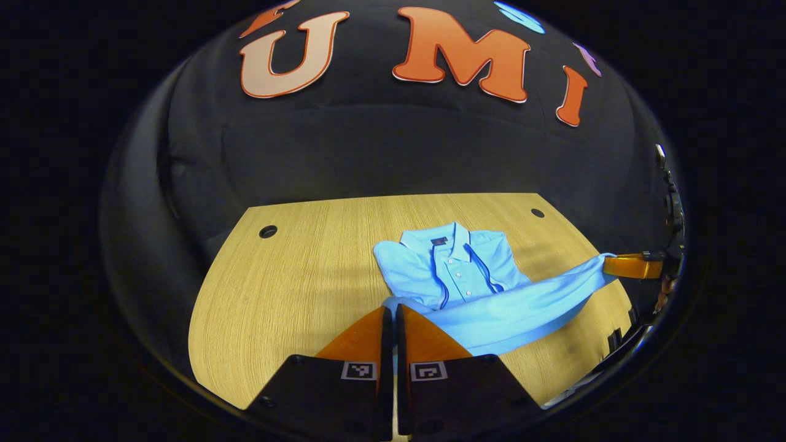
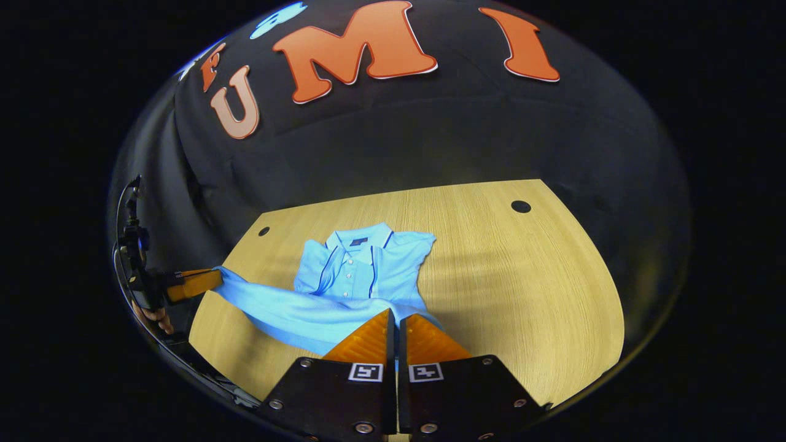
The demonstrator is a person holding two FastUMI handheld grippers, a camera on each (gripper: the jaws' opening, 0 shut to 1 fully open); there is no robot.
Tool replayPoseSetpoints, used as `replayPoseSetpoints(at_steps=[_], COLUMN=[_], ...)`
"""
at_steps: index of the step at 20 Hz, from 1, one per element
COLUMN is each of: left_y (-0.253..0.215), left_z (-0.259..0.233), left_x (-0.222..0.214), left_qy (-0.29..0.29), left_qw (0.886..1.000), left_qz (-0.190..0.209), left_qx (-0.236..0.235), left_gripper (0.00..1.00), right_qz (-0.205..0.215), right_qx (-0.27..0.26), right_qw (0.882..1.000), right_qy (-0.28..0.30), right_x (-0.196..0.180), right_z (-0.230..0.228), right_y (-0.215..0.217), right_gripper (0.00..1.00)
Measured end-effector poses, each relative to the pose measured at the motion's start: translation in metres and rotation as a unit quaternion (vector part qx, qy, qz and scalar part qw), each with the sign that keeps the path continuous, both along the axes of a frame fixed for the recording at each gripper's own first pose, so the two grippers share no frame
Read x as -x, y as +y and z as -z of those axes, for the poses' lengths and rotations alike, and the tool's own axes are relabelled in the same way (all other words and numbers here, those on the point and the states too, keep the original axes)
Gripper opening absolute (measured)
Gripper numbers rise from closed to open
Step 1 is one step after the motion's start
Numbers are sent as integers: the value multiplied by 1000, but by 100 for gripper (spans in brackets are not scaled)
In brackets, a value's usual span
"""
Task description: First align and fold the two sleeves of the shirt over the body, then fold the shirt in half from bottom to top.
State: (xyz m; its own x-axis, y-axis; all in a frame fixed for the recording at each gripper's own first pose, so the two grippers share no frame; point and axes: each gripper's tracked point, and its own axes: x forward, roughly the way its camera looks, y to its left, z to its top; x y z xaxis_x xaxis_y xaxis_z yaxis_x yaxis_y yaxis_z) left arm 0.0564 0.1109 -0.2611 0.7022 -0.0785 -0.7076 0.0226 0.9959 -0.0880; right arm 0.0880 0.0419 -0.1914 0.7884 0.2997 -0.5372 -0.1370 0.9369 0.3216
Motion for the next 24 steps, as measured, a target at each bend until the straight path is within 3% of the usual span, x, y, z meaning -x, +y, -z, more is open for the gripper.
replayPoseSetpoints(at_steps=[6, 14, 18, 20, 21, 22, 23, 24], left_y=[12, 13, 36, 46, 44, 44, 45, 44], left_z=[18, 81, 97, 97, 96, 94, 94, 91], left_x=[-75, -157, -211, -229, -232, -233, -231, -230], left_qy=[3, 45, 9, -8, -15, -21, -20, -20], left_qw=[1000, 997, 1000, 1000, 999, 999, 999, 999], left_qz=[12, 56, 4, -23, -26, -27, -26, -28], left_qx=[15, 22, 10, 11, 15, 12, 9, 8], left_gripper=[6, 7, 10, 24, 44, 59, 73, 83], right_qz=[14, 12, 41, 72, 85, 92, 95, 93], right_qx=[13, 17, -15, -32, -35, -30, -20, -9], right_qw=[1000, 997, 998, 996, 995, 995, 995, 995], right_qy=[14, 68, 47, 42, 37, 32, 28, 26], right_x=[-71, -169, -224, -239, -246, -249, -249, -245], right_z=[4, 47, 46, 43, 41, 42, 42, 41], right_y=[4, 21, 19, 6, 0, -5, -10, -14], right_gripper=[1, 1, 5, 13, 16, 26, 27, 45])
